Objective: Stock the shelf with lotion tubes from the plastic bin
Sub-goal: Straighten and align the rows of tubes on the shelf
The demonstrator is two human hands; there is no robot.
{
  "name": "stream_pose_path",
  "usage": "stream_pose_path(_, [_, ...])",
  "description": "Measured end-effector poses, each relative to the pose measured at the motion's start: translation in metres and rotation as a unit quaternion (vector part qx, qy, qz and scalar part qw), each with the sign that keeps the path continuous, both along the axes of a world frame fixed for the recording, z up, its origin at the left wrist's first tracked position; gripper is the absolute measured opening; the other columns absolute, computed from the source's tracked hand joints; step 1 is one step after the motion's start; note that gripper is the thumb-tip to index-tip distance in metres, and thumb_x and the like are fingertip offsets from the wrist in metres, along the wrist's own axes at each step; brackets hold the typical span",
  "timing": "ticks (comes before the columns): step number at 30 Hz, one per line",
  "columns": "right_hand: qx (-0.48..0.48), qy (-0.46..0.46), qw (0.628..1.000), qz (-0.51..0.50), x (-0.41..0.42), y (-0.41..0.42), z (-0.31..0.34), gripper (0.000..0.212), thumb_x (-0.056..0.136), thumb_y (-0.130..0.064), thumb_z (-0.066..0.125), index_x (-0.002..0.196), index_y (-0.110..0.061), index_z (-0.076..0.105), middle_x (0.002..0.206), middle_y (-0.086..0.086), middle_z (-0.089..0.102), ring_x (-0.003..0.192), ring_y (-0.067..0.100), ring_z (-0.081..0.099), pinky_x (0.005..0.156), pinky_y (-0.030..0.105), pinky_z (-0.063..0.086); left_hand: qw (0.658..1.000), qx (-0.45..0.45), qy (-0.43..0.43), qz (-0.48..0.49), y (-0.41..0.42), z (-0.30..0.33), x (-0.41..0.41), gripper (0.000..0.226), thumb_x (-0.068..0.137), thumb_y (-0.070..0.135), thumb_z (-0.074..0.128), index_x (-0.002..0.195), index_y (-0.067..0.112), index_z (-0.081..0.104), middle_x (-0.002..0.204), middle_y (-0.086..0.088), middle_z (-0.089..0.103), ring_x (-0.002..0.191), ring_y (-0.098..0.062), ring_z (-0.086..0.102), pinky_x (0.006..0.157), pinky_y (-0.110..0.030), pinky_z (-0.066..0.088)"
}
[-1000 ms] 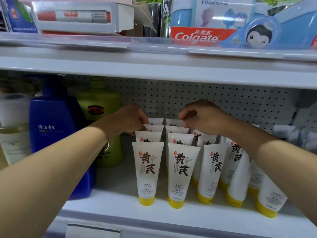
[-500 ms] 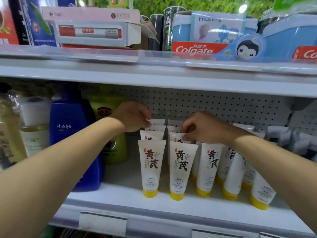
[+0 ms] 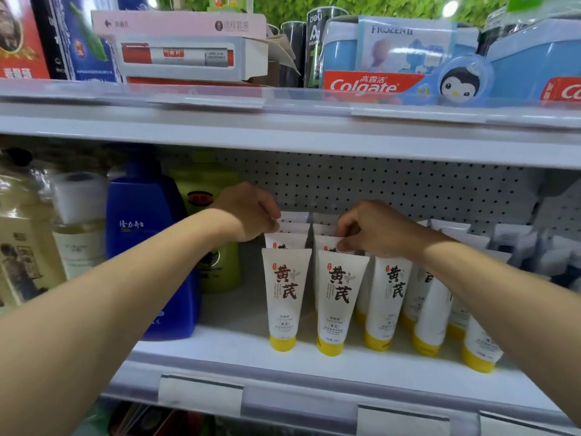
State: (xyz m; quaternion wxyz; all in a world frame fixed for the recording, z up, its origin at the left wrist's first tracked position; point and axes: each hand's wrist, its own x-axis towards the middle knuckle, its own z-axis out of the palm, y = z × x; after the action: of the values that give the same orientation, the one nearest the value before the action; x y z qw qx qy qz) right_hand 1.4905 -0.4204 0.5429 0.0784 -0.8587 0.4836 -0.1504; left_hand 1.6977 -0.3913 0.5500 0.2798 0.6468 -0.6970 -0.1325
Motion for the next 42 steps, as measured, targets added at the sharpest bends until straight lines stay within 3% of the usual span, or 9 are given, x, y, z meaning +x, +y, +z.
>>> stream_pose_path(3, [0.009, -0.003, 1.0, -0.007, 0.0, 0.0, -0.001, 0.003, 0.082, -0.021, 0.07, 0.084, -0.024, 0.07, 0.078, -0.016, 0.063, 0.075, 0.0, 0.057, 0.082, 0.024, 0.043, 1.0, 0.003, -0.002, -0.001, 0.0, -0.001, -0.004, 0.01, 0.083, 0.019, 0.067, 0.089, 0.027, 0.064, 0.101, 0.005, 0.066, 0.097, -0.014, 0.061, 0.09, -0.025, 0.048])
stream_pose_path(5, [0.011, -0.01, 1.0, -0.013, -0.001, 0.004, 0.002, 0.014, 0.084, -0.023, 0.067, 0.098, -0.023, 0.07, 0.093, -0.012, 0.066, 0.088, 0.005, 0.06, 0.092, 0.026, 0.044, 1.0, 0.005, 0.004, -0.004, 0.001, -0.001, -0.006, 0.01, 0.083, 0.018, 0.067, 0.089, 0.025, 0.065, 0.102, 0.003, 0.067, 0.098, -0.016, 0.062, 0.094, -0.029, 0.049])
stream_pose_path(10, [-0.035, -0.042, 0.997, -0.046, -0.023, 0.027, 0.014, 0.027, 0.094, -0.014, 0.052, 0.119, -0.022, 0.06, 0.123, -0.005, 0.06, 0.111, 0.011, 0.054, 0.091, 0.018, 0.036, 0.999, -0.015, 0.0, -0.037, 0.009, 0.005, -0.021, 0.013, 0.083, 0.014, 0.066, 0.091, 0.023, 0.065, 0.102, 0.0, 0.069, 0.096, -0.017, 0.064, 0.091, -0.031, 0.052])
stream_pose_path(13, [-0.044, -0.045, 0.993, -0.099, -0.048, 0.042, 0.019, 0.029, 0.096, -0.011, 0.045, 0.117, -0.024, 0.061, 0.124, -0.004, 0.06, 0.109, 0.013, 0.055, 0.089, 0.02, 0.038, 0.997, -0.032, -0.014, -0.065, 0.016, 0.01, -0.041, 0.012, 0.084, 0.014, 0.065, 0.087, 0.026, 0.063, 0.104, 0.001, 0.068, 0.094, -0.017, 0.064, 0.085, -0.03, 0.053])
stream_pose_path(17, [-0.043, -0.035, 0.987, -0.149, -0.086, 0.057, 0.024, 0.026, 0.096, -0.011, 0.047, 0.115, -0.022, 0.062, 0.122, -0.002, 0.061, 0.108, 0.016, 0.057, 0.085, 0.02, 0.039, 0.991, -0.046, -0.08, -0.092, 0.026, 0.013, -0.08, 0.017, 0.087, 0.025, 0.062, 0.103, 0.022, 0.065, 0.11, 0.002, 0.064, 0.101, -0.017, 0.06, 0.089, -0.027, 0.048])
stream_pose_path(23, [-0.007, 0.118, 0.986, -0.12, -0.119, 0.064, 0.025, 0.034, 0.085, -0.019, 0.066, 0.116, -0.031, 0.06, 0.123, -0.01, 0.057, 0.111, 0.013, 0.054, 0.092, 0.025, 0.043, 0.981, -0.039, -0.165, -0.094, 0.021, 0.002, -0.123, 0.026, 0.082, 0.042, 0.064, 0.105, 0.029, 0.063, 0.098, 0.009, 0.058, 0.09, -0.014, 0.056, 0.082, -0.027, 0.048])
stream_pose_path(29, [-0.039, 0.179, 0.98, -0.082, -0.114, 0.053, 0.013, 0.02, 0.091, -0.03, 0.056, 0.108, -0.024, 0.064, 0.096, -0.006, 0.054, 0.094, 0.015, 0.044, 0.084, 0.025, 0.025, 0.962, -0.001, -0.255, -0.099, 0.014, -0.007, -0.144, 0.022, 0.088, 0.033, 0.06, 0.107, 0.022, 0.064, 0.1, 0.003, 0.061, 0.087, -0.017, 0.057, 0.074, -0.026, 0.044])
stream_pose_path(34, [-0.013, 0.156, 0.986, -0.059, -0.115, 0.042, 0.007, 0.018, 0.09, -0.034, 0.056, 0.091, -0.019, 0.066, 0.092, 0.001, 0.067, 0.082, 0.017, 0.061, 0.077, 0.025, 0.038, 0.964, 0.02, -0.241, -0.108, 0.014, -0.009, -0.141, 0.013, 0.088, 0.026, 0.061, 0.101, 0.023, 0.064, 0.094, 0.006, 0.059, 0.085, -0.014, 0.055, 0.075, -0.025, 0.044])
stream_pose_path(42, [-0.001, 0.065, 0.997, -0.044, -0.126, 0.045, 0.007, 0.02, 0.087, -0.032, 0.061, 0.105, -0.025, 0.066, 0.106, -0.008, 0.066, 0.095, 0.013, 0.062, 0.084, 0.027, 0.047, 0.967, 0.042, -0.229, -0.105, 0.011, -0.008, -0.135, 0.011, 0.085, 0.027, 0.064, 0.097, 0.028, 0.064, 0.097, 0.006, 0.063, 0.086, -0.012, 0.059, 0.071, -0.023, 0.046])
